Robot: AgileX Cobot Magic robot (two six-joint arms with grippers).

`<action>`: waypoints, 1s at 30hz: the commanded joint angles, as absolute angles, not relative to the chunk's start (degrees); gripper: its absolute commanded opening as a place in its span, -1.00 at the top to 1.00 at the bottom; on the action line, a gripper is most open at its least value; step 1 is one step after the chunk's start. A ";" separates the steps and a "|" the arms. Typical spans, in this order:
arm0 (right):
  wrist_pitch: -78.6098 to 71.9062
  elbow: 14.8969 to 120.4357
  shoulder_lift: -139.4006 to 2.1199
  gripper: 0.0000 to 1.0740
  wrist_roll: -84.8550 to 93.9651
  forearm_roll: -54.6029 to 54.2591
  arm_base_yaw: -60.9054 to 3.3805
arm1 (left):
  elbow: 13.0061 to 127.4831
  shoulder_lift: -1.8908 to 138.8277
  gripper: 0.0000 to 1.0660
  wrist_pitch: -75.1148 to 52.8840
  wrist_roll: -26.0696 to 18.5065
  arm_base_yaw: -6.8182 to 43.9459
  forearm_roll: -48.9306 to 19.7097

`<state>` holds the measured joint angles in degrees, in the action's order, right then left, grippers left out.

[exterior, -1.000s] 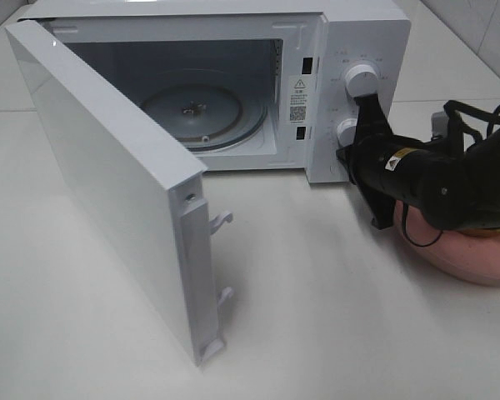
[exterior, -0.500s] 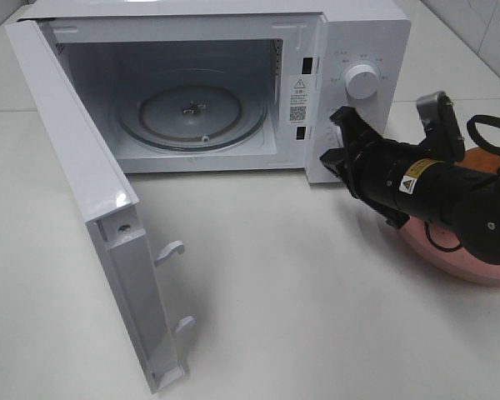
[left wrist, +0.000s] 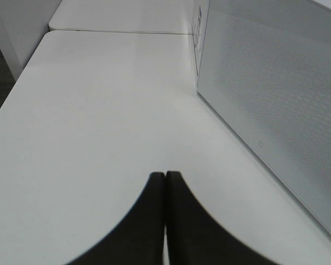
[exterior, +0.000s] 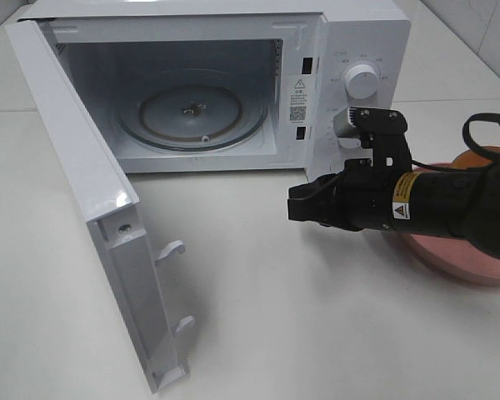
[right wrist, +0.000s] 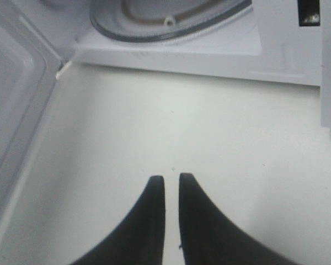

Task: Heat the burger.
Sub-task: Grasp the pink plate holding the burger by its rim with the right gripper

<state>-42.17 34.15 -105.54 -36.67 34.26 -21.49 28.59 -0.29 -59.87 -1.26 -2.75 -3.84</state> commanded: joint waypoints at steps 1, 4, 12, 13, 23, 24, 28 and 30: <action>-35.58 35.12 -102.79 0.77 -33.80 37.93 -21.31 | 28.36 -1.43 1.00 -59.36 -1.26 -2.86 -4.07; -25.15 37.13 -99.41 0.76 -35.18 42.34 -21.43 | 28.36 -1.43 1.00 -59.36 -1.26 -2.86 -4.07; -7.91 38.67 -90.76 0.73 -46.81 51.22 -21.49 | 28.36 -1.43 1.00 -59.36 -1.26 -2.86 -4.07; -6.88 38.67 -90.41 0.73 -47.73 51.22 -21.49 | 28.36 -1.43 1.00 -59.36 -1.26 -2.86 -4.07; 14.55 39.30 -88.06 0.73 -40.79 43.20 -28.07 | 28.36 -1.43 1.00 -59.36 -1.26 -2.86 -4.07; 14.55 39.30 -88.06 0.73 -40.79 43.20 -28.07 | 28.36 -1.43 1.00 -59.36 -1.26 -2.86 -4.07; 24.52 43.20 -88.06 0.71 -22.80 24.81 -30.08 | 28.36 -1.43 1.00 -59.36 -1.26 -2.86 -4.07; 29.74 45.32 -88.06 0.69 -15.87 17.88 -30.02 | 28.36 -1.43 1.00 -59.36 -1.26 -2.86 -4.07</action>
